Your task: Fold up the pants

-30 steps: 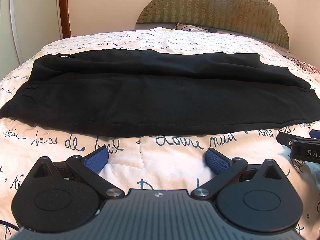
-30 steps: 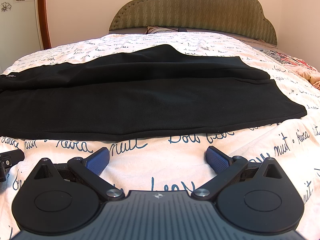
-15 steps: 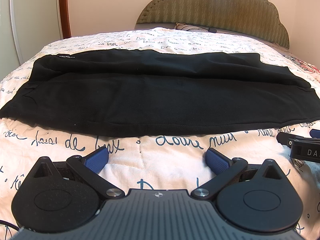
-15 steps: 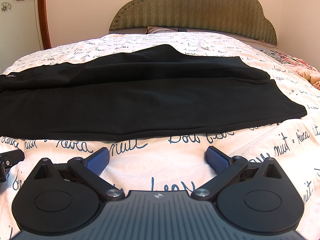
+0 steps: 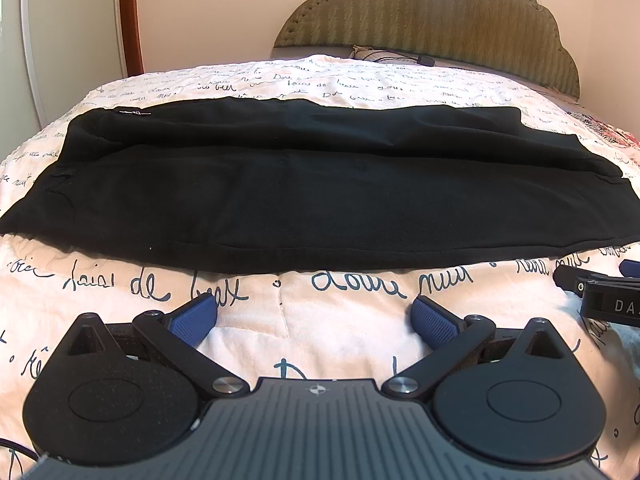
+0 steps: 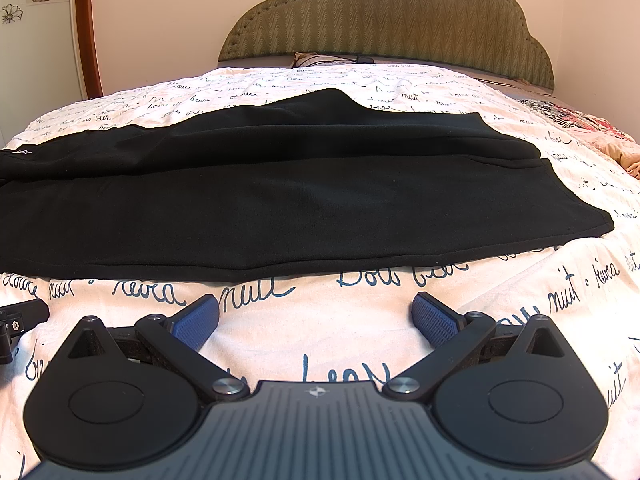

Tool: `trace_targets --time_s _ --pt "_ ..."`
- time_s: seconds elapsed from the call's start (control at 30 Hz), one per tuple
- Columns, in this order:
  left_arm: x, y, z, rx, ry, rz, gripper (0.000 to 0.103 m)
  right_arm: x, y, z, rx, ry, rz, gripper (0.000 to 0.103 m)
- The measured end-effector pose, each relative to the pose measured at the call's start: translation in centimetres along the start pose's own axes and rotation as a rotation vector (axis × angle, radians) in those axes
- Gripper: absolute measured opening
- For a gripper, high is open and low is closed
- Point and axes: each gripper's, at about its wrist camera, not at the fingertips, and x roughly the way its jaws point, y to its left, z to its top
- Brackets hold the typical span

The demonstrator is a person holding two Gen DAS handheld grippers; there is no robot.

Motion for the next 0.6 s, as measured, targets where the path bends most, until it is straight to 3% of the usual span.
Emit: trace_targets --time_s 0.27,0.4,0.5,0.6 --pt "-0.3 0.4 0.1 -0.006 -0.003 -0.018 0.103 -0.2 -0.2 0.3 0.003 0.006 0.014 0.103" --pt "-2.7 3.1 0.3 -0.057 -0.068 -0.068 0.101 -1.5 -1.1 1.0 0.009 0.004 0.063 0.103" --pt "-4.8 6.4 0.9 -0.049 -0.164 -0.012 0.101 -4.7 -1.6 1.0 0.029 -0.16 0.114 0.103" --pt "-5.9 10.2 2.7 -0.03 -0.252 0.1 0.101 -7.2 -0.8 1.0 -0.072 -0.368 0.186 0.103"
